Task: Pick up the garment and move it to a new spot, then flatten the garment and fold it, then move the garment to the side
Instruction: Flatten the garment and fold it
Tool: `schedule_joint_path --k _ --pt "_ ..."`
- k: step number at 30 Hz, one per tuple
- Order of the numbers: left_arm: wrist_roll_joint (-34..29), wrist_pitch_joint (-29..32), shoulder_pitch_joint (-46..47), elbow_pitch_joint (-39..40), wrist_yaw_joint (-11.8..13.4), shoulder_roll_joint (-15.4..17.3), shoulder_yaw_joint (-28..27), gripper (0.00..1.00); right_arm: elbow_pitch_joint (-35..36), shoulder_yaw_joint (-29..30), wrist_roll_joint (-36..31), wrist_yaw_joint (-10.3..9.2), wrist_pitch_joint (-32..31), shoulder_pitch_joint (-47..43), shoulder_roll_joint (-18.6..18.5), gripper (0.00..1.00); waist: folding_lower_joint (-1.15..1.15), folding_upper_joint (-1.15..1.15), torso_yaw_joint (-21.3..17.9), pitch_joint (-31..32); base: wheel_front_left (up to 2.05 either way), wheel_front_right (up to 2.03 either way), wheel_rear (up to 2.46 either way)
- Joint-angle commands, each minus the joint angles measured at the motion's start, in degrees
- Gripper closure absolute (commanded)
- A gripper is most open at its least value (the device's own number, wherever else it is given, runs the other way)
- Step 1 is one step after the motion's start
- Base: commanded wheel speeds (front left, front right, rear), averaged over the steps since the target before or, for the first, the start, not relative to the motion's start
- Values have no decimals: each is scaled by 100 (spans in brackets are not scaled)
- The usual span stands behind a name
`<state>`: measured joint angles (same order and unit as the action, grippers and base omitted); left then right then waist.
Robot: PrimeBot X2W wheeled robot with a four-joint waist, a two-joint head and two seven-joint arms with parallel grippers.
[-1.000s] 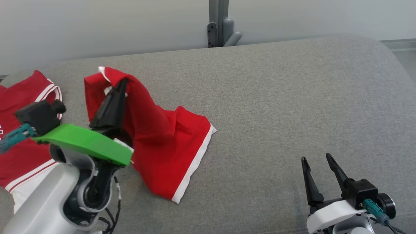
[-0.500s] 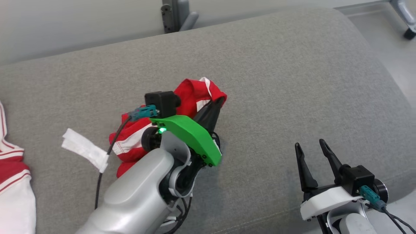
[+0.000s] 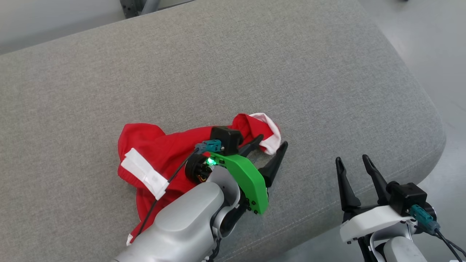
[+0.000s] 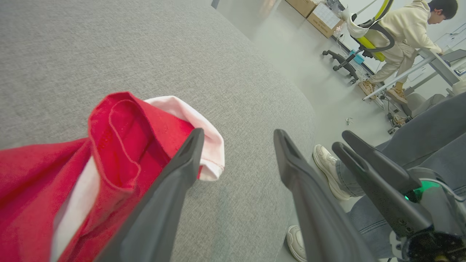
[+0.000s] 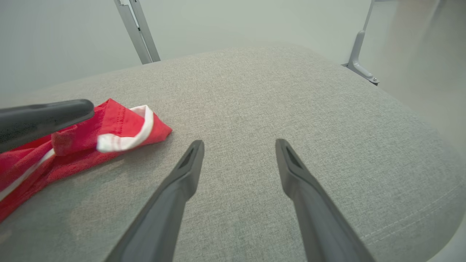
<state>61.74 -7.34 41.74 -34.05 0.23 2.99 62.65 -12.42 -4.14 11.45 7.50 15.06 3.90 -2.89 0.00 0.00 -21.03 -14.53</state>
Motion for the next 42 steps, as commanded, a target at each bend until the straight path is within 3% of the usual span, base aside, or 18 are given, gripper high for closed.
schedule_joint_path --k 1,5,10,14,22,28,35,42 --pt "-21 13 1 -28 -30 10 42 0 -18 17 26 -2 18 68 0 0 0 0 29 6 0 0 0" --pt "110 94 -124 38 -111 -1 253 0 -38 65 -10 -2 18 43 -3 0 0 0 223 139 0 0 0" --pt "-14 8 -344 315 -29 22 483 0 -43 120 -108 -2 18 -107 -4 0 0 0 474 411 0 0 0" --pt "-90 -62 -675 687 70 364 601 0 -36 204 -235 -2 18 -209 -5 0 0 0 640 696 0 0 0" --pt "-110 -312 -1493 1473 733 1174 552 0 15 374 -422 -2 18 -515 -4 0 0 0 959 1079 0 0 0" --pt "-274 -667 -1883 1655 1193 1419 268 0 51 400 -490 -2 18 -626 -5 0 0 0 1151 1143 0 0 0" --pt "-506 -750 -1778 1512 1165 1349 133 0 106 382 -564 -2 18 -458 -4 0 0 0 1208 934 0 0 0" --pt "-526 -707 -1512 898 949 1088 150 0 119 344 -574 -2 18 -338 -6 0 0 0 1052 626 0 0 0"
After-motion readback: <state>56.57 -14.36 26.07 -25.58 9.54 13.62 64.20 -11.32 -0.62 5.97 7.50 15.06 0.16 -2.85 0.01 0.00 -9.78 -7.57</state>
